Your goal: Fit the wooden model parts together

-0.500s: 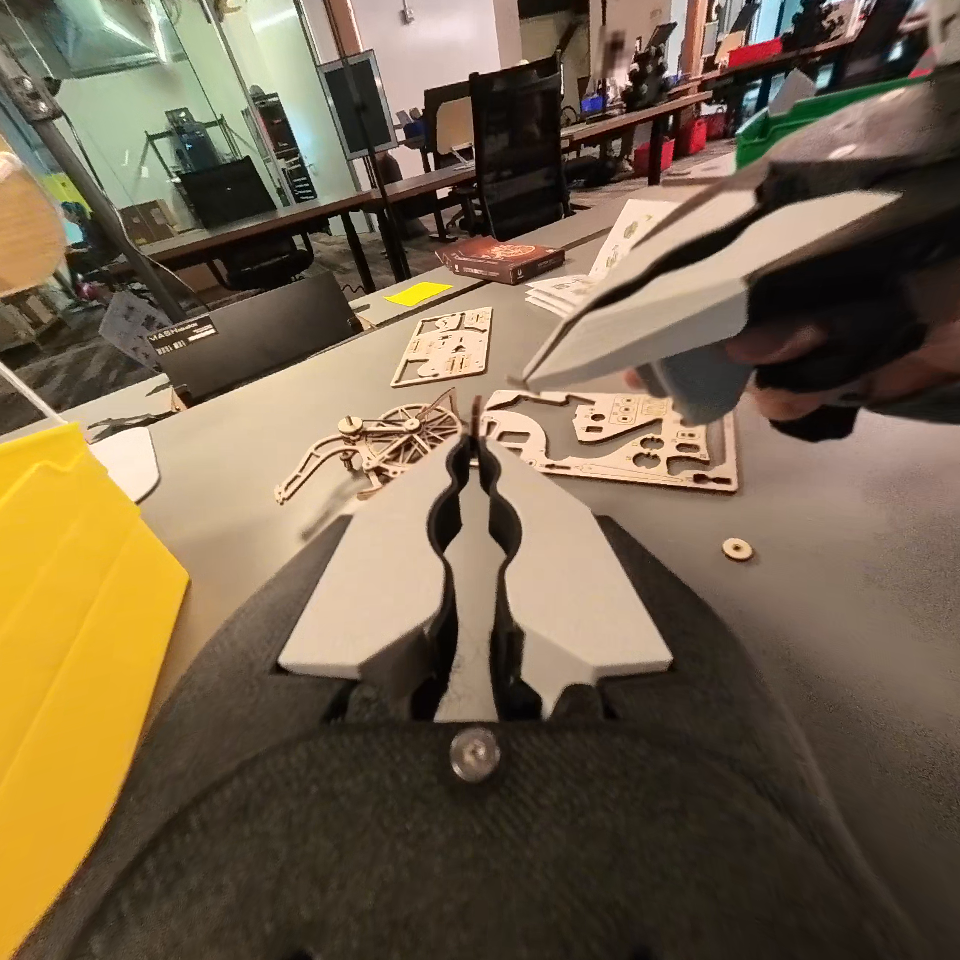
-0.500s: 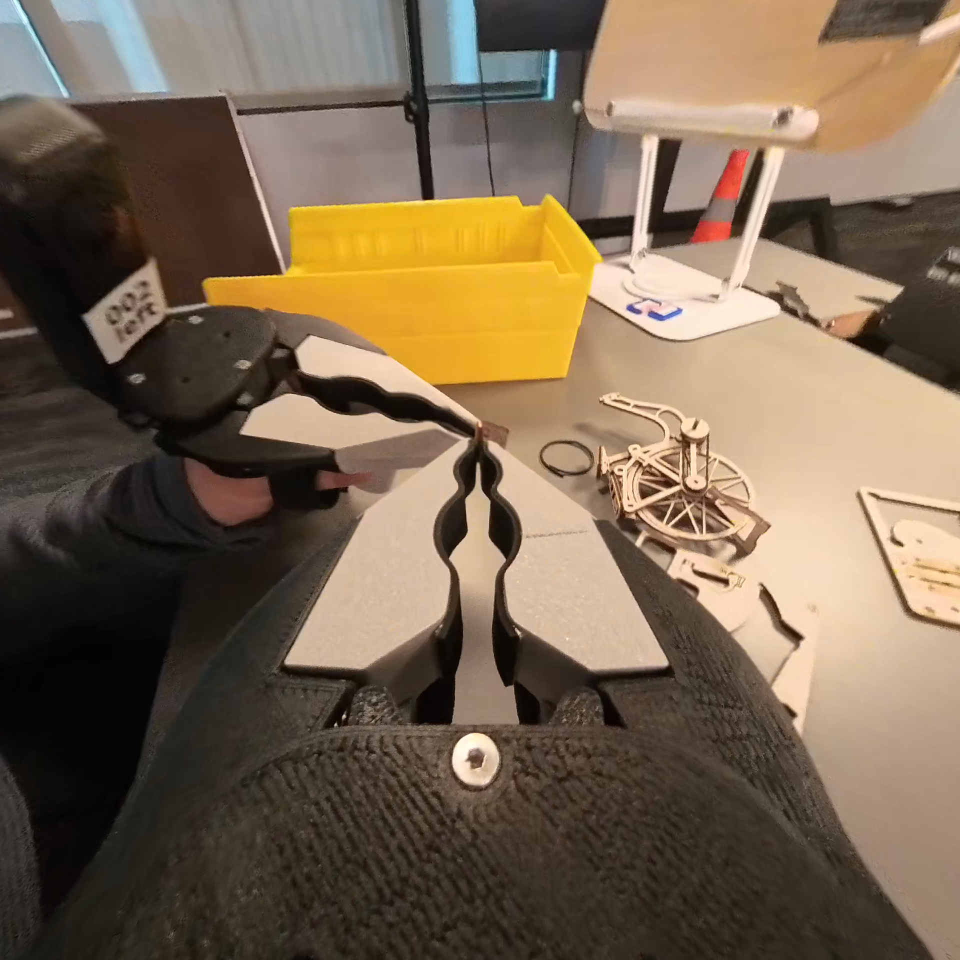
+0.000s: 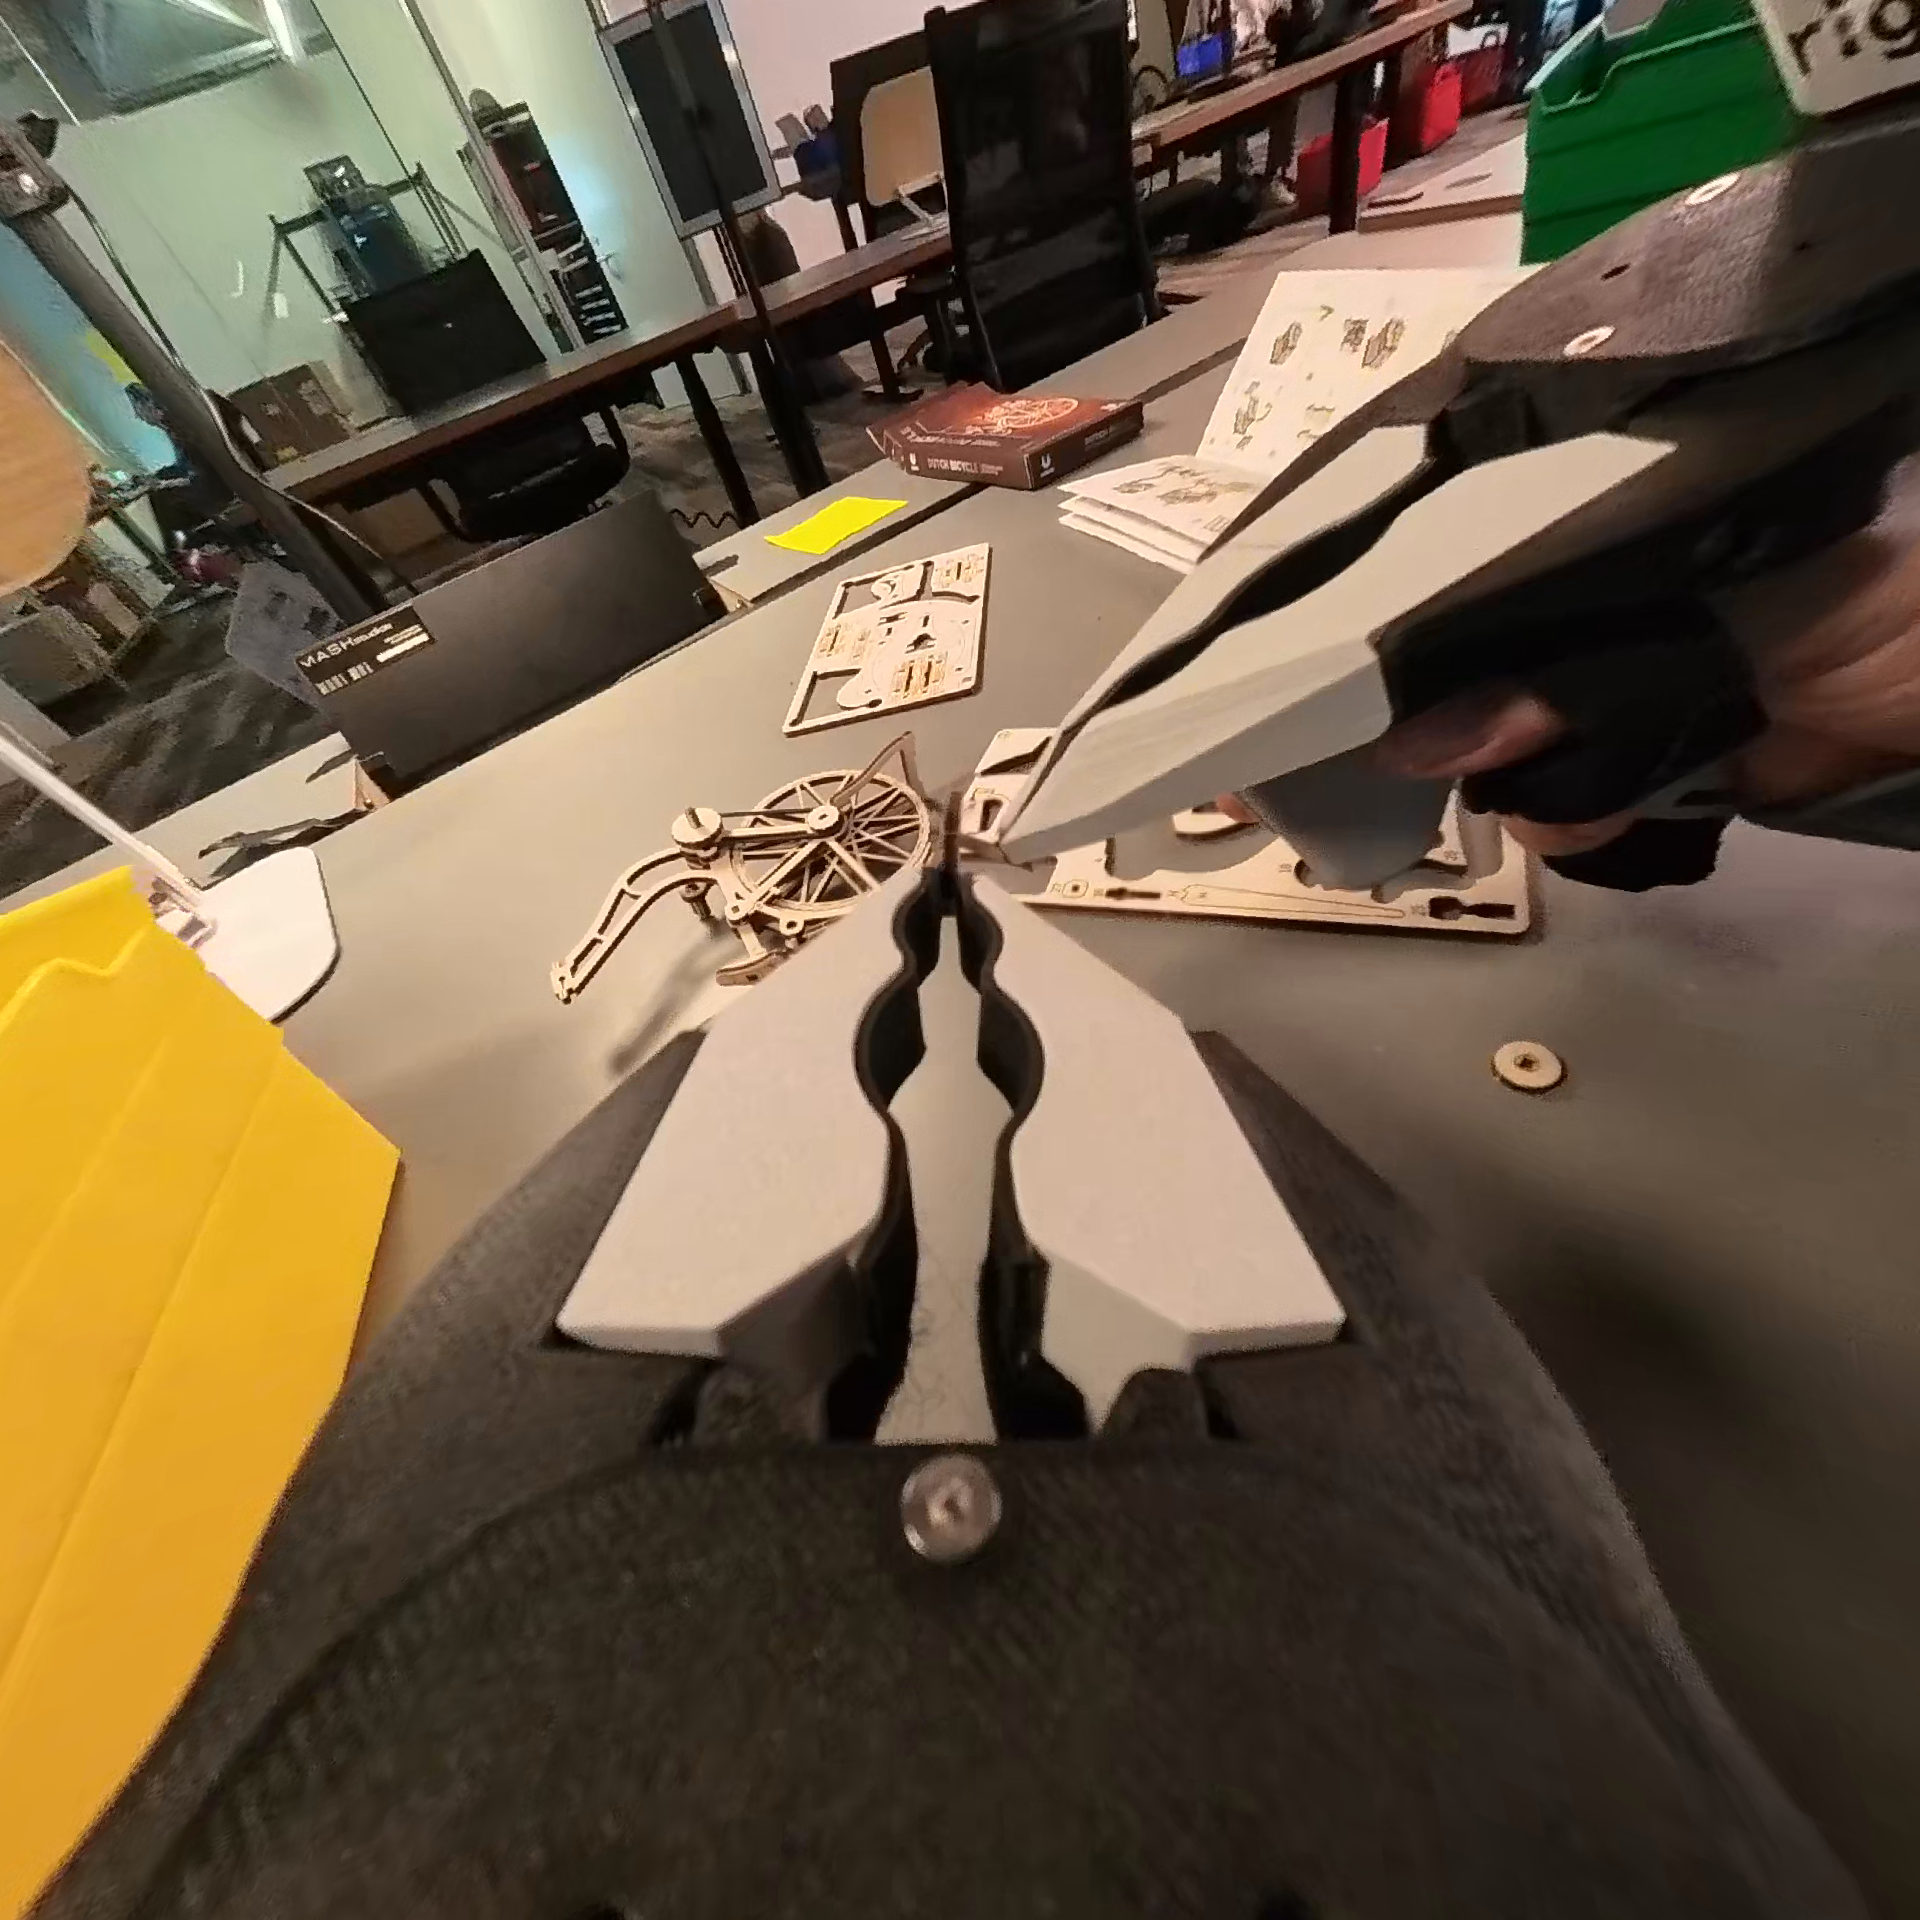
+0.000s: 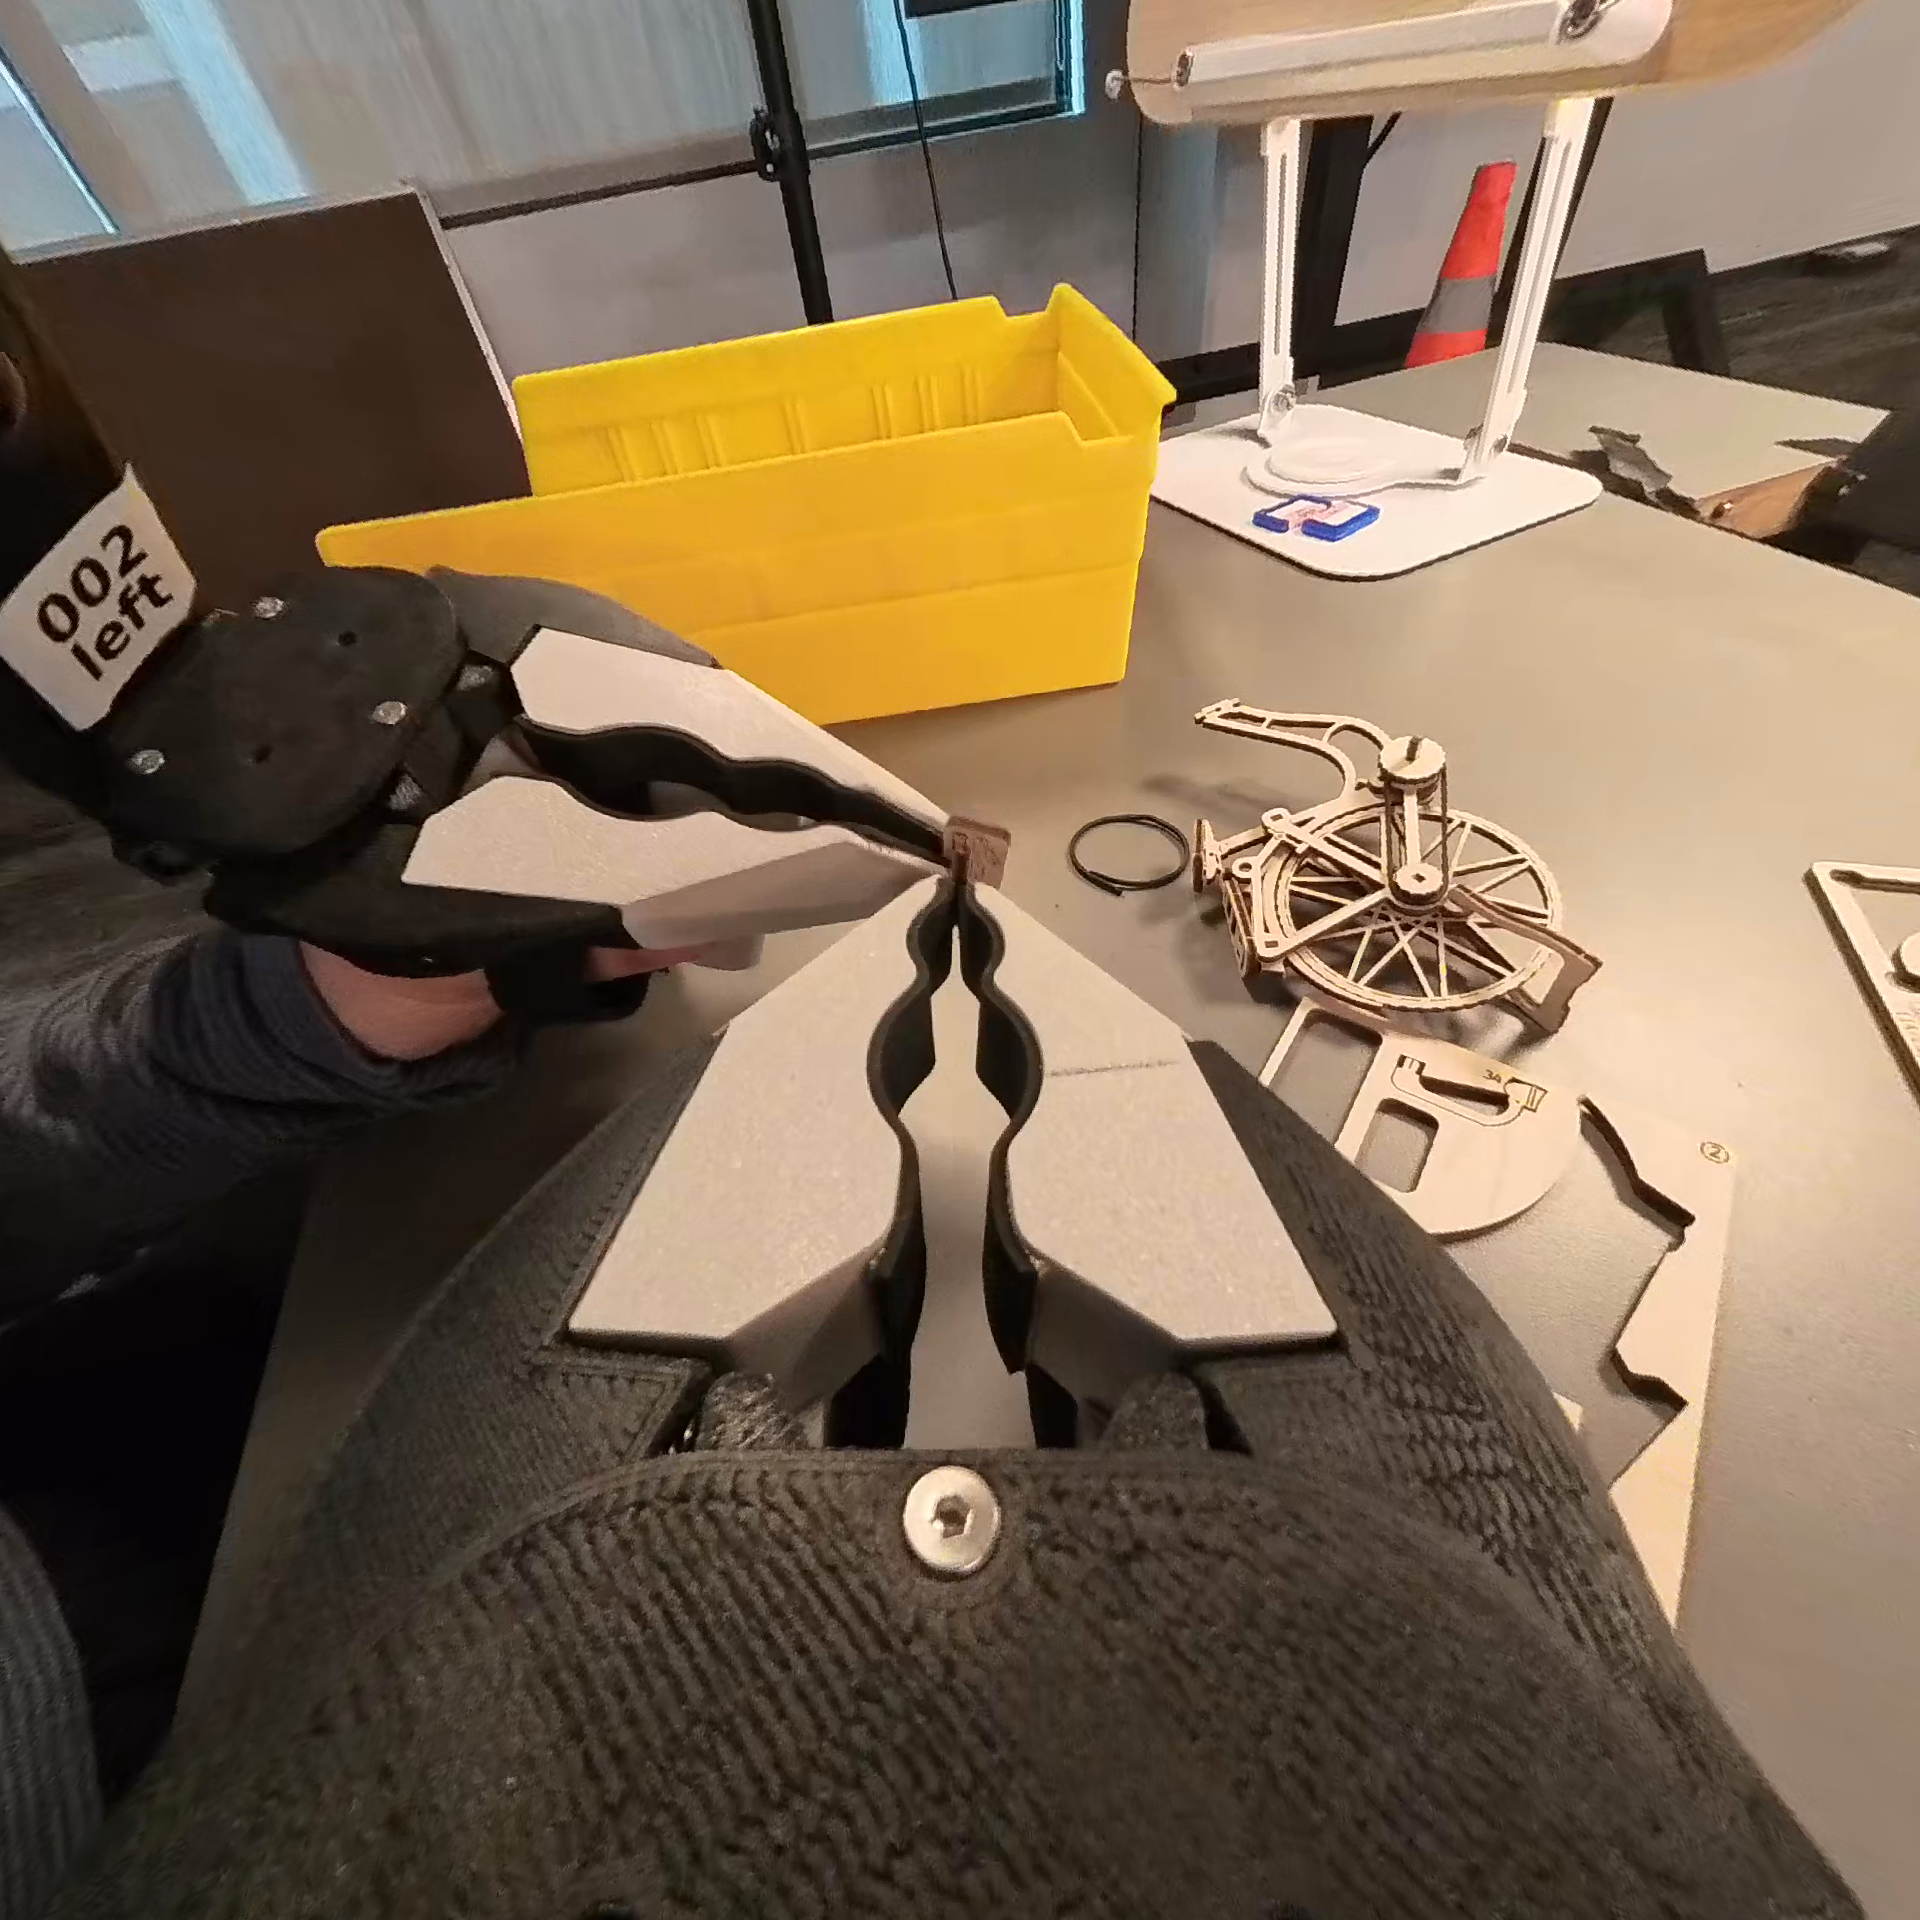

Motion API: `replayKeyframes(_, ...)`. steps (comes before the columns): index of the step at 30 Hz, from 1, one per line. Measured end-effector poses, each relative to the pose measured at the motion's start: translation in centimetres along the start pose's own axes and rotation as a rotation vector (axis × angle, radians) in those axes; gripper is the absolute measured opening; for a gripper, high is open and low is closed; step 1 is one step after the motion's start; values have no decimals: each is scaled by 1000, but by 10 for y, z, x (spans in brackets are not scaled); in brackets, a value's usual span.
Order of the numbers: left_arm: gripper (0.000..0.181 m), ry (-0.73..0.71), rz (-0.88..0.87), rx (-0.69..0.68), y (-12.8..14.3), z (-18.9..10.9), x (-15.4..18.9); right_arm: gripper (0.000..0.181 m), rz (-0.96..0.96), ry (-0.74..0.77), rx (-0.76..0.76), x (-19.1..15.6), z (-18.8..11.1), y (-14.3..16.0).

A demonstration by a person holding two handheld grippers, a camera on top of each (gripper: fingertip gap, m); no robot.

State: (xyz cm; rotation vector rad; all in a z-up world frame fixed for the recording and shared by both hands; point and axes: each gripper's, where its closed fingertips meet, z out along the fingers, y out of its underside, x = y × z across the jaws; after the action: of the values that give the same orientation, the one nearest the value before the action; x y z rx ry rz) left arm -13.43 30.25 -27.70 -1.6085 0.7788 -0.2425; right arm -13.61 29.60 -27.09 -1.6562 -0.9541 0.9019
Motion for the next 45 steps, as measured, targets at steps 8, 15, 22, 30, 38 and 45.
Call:
replayKeyframes(8, 2, -66, 188, -66, 5, 3, 5, 0, 11, 2, -27, 1, 0, 8)
replayKeyframes(15, 1, -79, 260, -94, 8, 5, 10, 0, -6, 13, -21, 2, -2, 10)
replayKeyframes(22, 2, -76, 221, -82, 7, 6, 10, 0, -4, 3, -15, 4, -3, 8)
replayKeyframes(30, 2, -63, -23, 30, -4, -3, -9, 0, -110, -34, -306, 3, -1, 38)
replayKeyframes(38, 2, -64, -59, 64, -7, -6, -12, 9, -155, -171, -483, 4, -8, 52)
replayKeyframes(45, 2, -65, -82, 86, -9, -9, -15, 11, -113, -59, -527, 8, 2, 70)
